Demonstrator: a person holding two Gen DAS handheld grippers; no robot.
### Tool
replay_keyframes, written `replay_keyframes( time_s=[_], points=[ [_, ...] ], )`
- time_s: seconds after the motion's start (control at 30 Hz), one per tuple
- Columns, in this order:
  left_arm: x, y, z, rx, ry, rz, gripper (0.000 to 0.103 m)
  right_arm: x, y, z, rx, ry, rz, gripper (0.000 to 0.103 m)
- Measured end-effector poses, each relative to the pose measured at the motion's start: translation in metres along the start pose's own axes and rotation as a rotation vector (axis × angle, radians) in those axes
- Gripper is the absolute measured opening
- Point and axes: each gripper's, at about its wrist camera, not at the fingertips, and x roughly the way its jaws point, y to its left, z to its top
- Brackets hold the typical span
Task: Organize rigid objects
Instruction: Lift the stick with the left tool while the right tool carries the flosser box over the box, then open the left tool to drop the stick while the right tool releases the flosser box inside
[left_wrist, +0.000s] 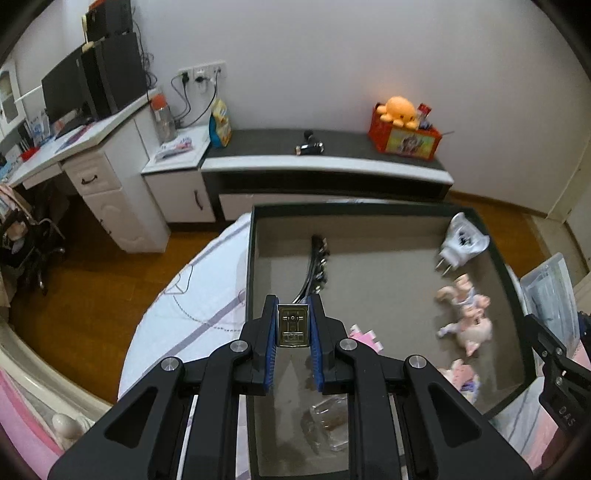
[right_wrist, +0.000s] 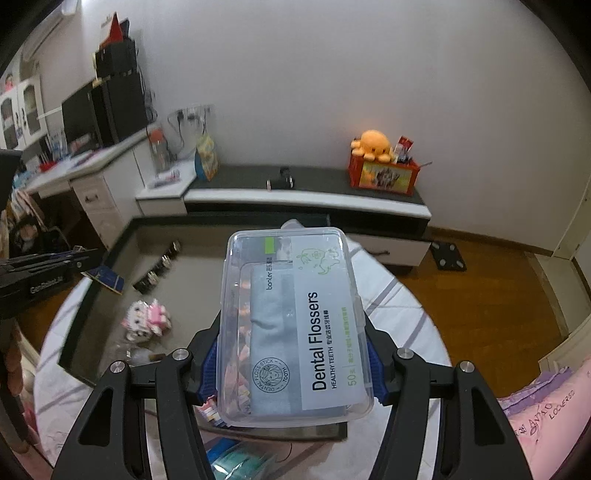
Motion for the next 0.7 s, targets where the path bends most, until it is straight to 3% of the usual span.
replay_keyframes(
  time_s=[0.13, 0.2, 0.23, 0.27, 0.3, 0.7],
  points=[
    [0.003, 0.0, 0.0, 0.004, 0.0, -0.008, 0.018, 0.018, 0.001, 0.001, -0.003, 0.041, 0.025, 0.063],
    [0.003, -0.001, 0.0, 0.019, 0.003, -0.002, 0.037, 0.024, 0.002, 0.001, -0.01, 0.065, 0.029, 0.064],
    [0.002, -0.003, -0.001, 0.024, 0.001, 0.006, 0.064, 0.027, 0.005, 0.0, -0.026, 0.078, 0.017, 0.065],
    [0.001, -0.003, -0.002, 0.021, -0.016, 0.012, 0.084, 0.03, 0.007, -0.001, -0.047, 0.086, -0.005, 0.073],
    [-0.001, -0.003, -0.002, 0.018, -0.038, 0.019, 0.089, 0.034, 0.011, 0.001, -0.062, 0.087, -0.027, 0.081],
    [0.0, 0.001, -0.006, 0.008, -0.015, 0.006, 0.09, 0.037, 0.008, 0.003, -0.048, 0.096, -0.017, 0.081]
  ],
)
